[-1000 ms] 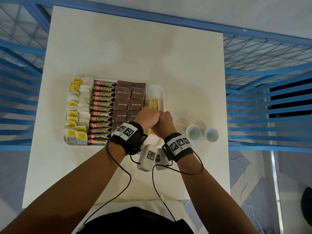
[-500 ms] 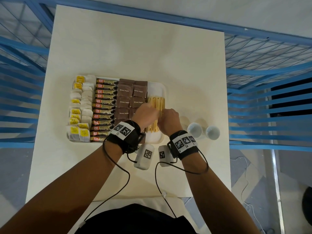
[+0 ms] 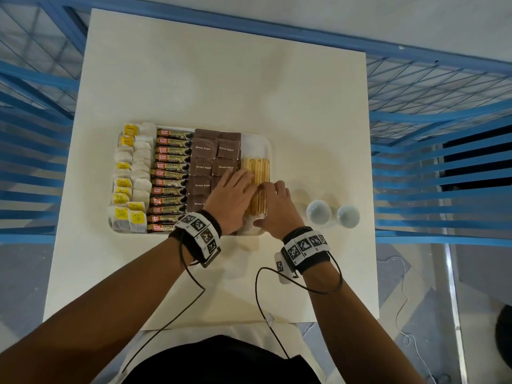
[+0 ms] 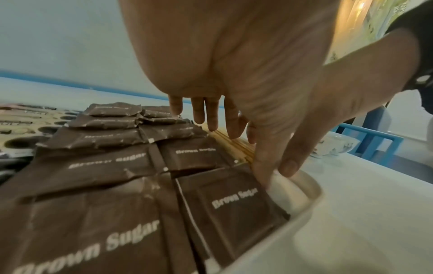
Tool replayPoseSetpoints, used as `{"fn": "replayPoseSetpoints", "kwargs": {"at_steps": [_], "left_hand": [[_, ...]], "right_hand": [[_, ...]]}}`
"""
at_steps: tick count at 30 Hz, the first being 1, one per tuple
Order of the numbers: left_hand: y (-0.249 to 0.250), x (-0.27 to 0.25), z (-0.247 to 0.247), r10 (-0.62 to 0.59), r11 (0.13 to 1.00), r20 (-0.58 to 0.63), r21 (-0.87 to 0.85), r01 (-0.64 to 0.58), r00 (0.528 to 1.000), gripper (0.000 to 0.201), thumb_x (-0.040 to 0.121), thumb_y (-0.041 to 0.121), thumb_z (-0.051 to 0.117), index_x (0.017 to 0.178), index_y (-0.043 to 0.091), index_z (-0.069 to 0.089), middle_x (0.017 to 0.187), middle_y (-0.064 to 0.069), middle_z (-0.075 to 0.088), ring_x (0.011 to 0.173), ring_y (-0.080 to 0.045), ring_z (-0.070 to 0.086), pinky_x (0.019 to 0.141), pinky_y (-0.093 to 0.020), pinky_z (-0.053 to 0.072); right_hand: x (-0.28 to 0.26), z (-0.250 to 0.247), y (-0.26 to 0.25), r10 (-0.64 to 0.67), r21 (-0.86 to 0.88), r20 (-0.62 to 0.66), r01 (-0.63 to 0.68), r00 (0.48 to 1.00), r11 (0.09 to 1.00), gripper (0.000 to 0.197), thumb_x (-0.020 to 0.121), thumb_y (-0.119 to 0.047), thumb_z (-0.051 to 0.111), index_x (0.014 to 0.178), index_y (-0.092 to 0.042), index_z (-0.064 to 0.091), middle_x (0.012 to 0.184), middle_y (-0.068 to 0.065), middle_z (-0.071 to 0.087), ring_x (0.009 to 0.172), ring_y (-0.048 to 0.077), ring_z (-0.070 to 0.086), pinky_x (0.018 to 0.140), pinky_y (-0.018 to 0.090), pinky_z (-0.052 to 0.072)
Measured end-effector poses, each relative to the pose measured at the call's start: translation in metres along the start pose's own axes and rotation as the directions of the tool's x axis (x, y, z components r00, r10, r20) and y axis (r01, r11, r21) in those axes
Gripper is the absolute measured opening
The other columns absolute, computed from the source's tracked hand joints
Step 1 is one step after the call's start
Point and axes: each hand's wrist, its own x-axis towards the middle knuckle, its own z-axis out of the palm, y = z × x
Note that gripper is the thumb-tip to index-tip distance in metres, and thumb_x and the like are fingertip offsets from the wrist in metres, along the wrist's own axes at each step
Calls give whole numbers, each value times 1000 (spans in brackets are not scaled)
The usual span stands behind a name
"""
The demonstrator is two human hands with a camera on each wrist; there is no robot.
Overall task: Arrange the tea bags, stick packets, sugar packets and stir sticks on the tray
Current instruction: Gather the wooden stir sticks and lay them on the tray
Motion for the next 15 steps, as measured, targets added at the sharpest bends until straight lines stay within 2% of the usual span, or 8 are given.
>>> {"fn": "replayPoseSetpoints", "kwargs": {"at_steps": [4, 7, 11, 15], "left_hand": [[-2, 0, 4, -17, 999, -20, -51, 16, 1000, 61, 84, 36, 70, 138, 15, 52, 154, -10, 38, 149, -29, 27, 127, -52, 11], [-3, 0, 7, -20, 996, -34, -85, 17, 999, 58, 83, 28, 71, 137, 14, 53, 152, -9, 39, 148, -28, 29, 127, -51, 13], [-3, 2, 10, -11, 996, -46, -93, 7, 999, 67, 80, 36, 75, 138, 14, 51, 151, -8, 40, 146, -27, 32, 127, -50, 13], [-3, 3, 15, -9, 992, -74, -128, -1, 997, 68, 79, 36, 76, 138, 13, 51, 147, -7, 43, 142, -26, 37, 127, -49, 16]], "right_hand": [[4, 9, 3, 38, 63, -17, -37, 999, 997, 81, 68, -28, 88, 134, -12, 44, 125, 9, 47, 112, 25, 46, 101, 35, 44], [7, 12, 6, 26, 57, -39, -23, 999, 998, 72, 73, -28, 84, 132, -13, 45, 123, 8, 49, 109, 24, 46, 99, 34, 45], [9, 14, 8, 15, 13, -23, -15, 1000, 1000, 77, 69, -32, 84, 132, -16, 43, 124, 5, 50, 109, 22, 46, 96, 37, 48], [7, 13, 7, 16, 12, -36, -16, 999, 1000, 71, 71, -31, 83, 129, -15, 46, 121, 6, 51, 105, 23, 49, 92, 37, 50]]}}
